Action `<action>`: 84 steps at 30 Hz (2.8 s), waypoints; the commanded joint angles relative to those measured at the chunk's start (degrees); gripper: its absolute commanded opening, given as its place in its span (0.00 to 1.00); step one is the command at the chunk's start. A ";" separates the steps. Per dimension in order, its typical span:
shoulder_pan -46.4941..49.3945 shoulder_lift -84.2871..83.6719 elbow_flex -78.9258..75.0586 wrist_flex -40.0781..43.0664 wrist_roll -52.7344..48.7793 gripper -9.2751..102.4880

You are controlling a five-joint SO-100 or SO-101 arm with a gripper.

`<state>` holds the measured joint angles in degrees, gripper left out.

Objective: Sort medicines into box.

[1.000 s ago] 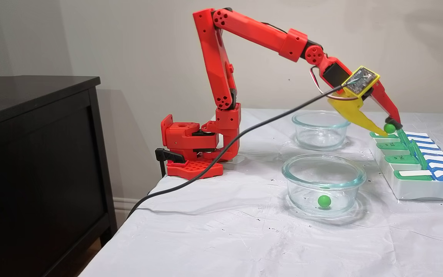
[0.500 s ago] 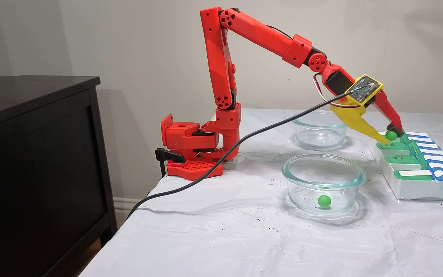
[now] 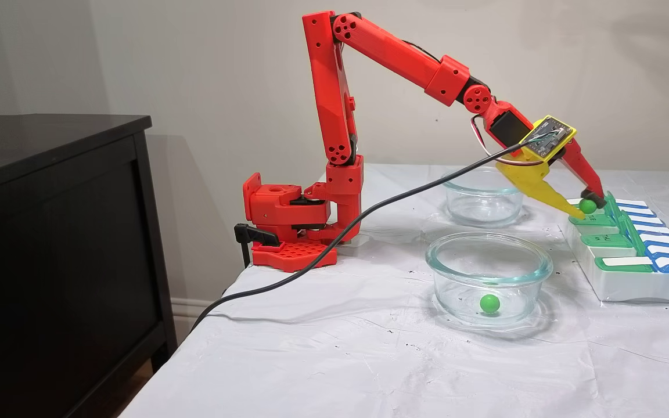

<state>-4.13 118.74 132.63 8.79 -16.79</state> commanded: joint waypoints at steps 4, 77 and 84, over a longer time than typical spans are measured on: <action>0.18 -3.43 -2.37 -4.48 -0.26 0.08; 32.17 8.09 -20.13 55.72 -21.01 0.08; 35.77 3.16 -20.83 53.09 -42.28 0.08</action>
<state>30.41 122.17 116.54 62.84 -51.68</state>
